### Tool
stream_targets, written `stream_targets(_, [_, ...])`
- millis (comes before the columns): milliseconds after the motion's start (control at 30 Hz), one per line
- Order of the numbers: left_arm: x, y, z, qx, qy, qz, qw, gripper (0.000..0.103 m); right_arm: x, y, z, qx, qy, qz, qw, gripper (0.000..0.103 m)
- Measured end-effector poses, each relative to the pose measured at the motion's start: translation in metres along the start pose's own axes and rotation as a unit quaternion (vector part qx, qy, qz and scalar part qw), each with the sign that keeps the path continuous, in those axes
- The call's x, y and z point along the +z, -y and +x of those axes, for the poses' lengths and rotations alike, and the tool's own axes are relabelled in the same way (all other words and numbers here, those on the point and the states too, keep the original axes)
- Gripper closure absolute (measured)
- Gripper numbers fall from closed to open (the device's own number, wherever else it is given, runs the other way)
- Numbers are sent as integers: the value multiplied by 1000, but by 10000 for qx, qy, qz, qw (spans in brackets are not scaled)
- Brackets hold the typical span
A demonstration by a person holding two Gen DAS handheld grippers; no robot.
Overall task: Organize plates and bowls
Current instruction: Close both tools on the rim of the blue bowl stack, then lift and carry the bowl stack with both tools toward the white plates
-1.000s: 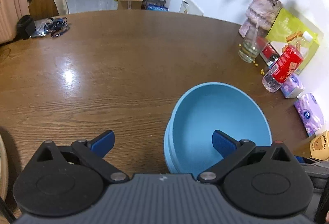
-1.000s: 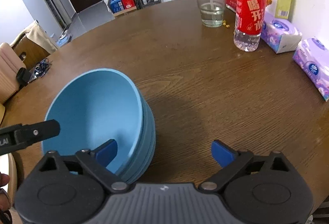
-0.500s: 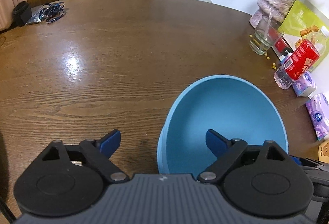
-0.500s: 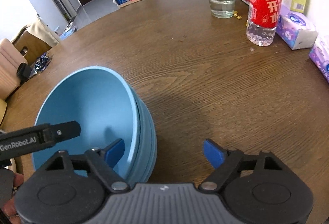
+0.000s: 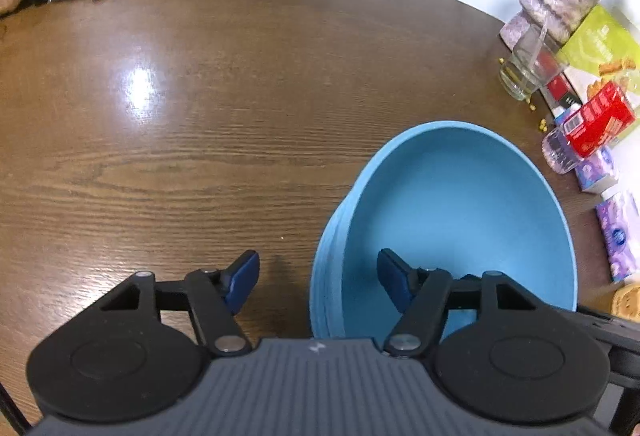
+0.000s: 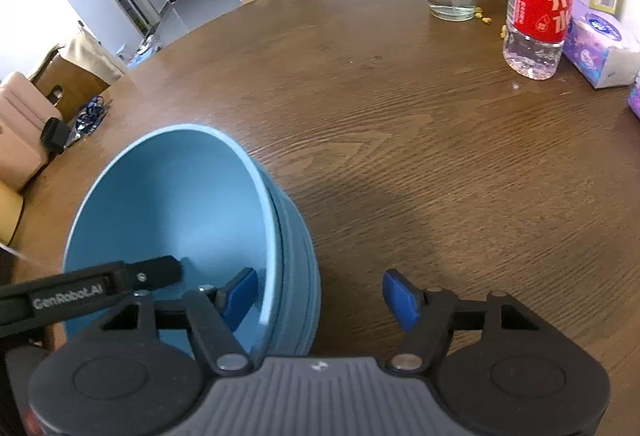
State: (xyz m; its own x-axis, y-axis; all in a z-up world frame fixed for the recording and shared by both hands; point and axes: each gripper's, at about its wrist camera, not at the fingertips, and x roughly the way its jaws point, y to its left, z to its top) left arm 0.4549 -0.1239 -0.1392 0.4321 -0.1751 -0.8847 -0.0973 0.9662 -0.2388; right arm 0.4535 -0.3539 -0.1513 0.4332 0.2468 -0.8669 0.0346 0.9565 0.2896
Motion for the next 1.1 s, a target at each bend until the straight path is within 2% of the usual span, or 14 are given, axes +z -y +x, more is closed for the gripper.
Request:
stream_targets(100, [0,-1,1,-54,3,-19,10000,36,1,0,1,63,-12,-12,10000,37])
stream_targets(167, [0,-2,2,-128,-10,-46,9999,37,1,0,1,131,-27,-7,9999,42])
stream_targets(200, [0,-3,3,-189,-12,-72,9998,40,1,0,2,196,-33,-9,9998,44])
stream_targets(267, [-1,-4,3,-330,-13,-118,9994,47,1,-1,1,325,-24,-15,9995,56])
stream_targets(300, [-1,-5,3,-443,-10,-131,9989,56,0,-2,1,385,-15,-29,9993,59])
stream_targets(333, [-1,-5,2,-543,-11,-141,9984,61,0,-3,0,431,-9,-46,9991,66])
stream_targets(367, [-1,-4,2,-599,-9,-140,9981,64,0,-5,-1,458,-5,-73,9989,67])
stream_targets(1100, [-11,-8,-11,-426,162,-246,9987,65,-2,-16,-8,507,94,-329,9981,69])
